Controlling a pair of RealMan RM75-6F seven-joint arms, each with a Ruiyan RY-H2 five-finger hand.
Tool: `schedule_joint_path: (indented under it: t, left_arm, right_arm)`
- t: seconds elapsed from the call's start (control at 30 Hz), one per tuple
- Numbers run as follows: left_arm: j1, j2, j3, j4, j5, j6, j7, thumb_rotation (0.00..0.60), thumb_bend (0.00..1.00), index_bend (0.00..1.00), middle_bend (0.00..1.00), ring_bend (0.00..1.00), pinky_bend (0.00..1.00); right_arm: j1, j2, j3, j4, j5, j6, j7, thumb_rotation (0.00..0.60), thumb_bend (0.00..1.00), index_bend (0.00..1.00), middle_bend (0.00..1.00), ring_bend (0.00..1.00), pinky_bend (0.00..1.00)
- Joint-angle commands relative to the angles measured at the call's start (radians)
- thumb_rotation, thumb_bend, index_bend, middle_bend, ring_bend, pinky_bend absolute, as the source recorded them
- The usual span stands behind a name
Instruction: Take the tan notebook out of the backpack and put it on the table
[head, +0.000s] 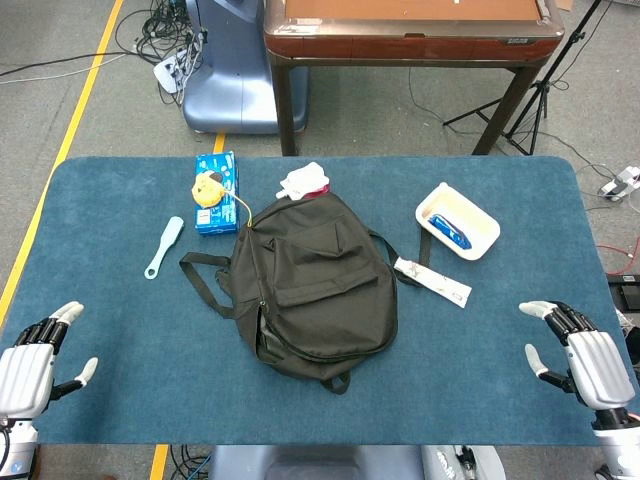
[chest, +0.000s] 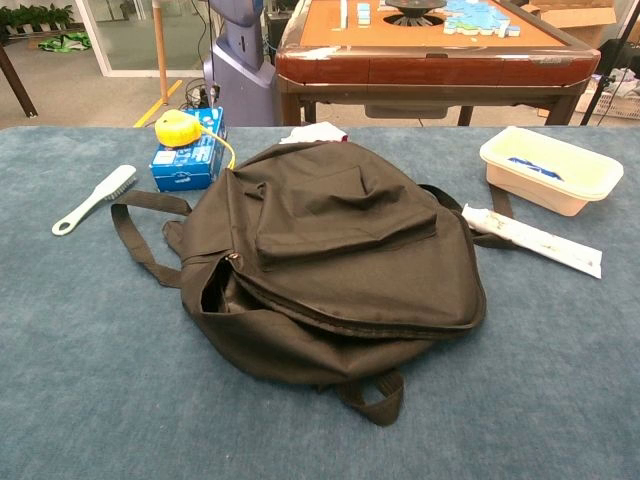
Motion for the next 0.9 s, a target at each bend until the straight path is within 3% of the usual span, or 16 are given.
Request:
schedule_joint_path:
  t: [0.03, 0.37, 0.63, 0.9]
  left_arm:
    - [0.0, -0.001, 0.0, 0.001, -0.001, -0.001, 0.0, 0.6, 0.26, 0.17, 0.16, 0.2, 0.21]
    - [0.0, -0.001, 0.0, -0.002, 0.005, 0.003, 0.0, 0.6, 0.26, 0.17, 0.16, 0.2, 0.21]
    - [-0.001, 0.005, 0.002, -0.008, 0.018, 0.007, 0.0, 0.6, 0.26, 0.17, 0.16, 0.2, 0.21]
    - [-0.002, 0.015, 0.003, -0.008, 0.034, 0.011, -0.012, 0.6, 0.26, 0.17, 0.16, 0.2, 0.21]
  right_arm:
    - [0.0, -0.002, 0.0, 0.001, 0.0, 0.001, 0.0, 0.6, 0.43, 0.26, 0.25, 0.17, 0.28]
    - [0.058, -0.008, -0.008, -0.026, -0.054, -0.069, -0.032, 0.6, 0.38, 0.26, 0.25, 0.17, 0.28]
    - [0.191, -0.052, 0.0, -0.108, -0.066, -0.272, -0.142, 0.6, 0.25, 0.26, 0.25, 0.17, 0.28]
    - [0.348, -0.18, 0.063, -0.138, 0.074, -0.505, -0.291, 0.6, 0.14, 0.24, 0.25, 0.16, 0.28]
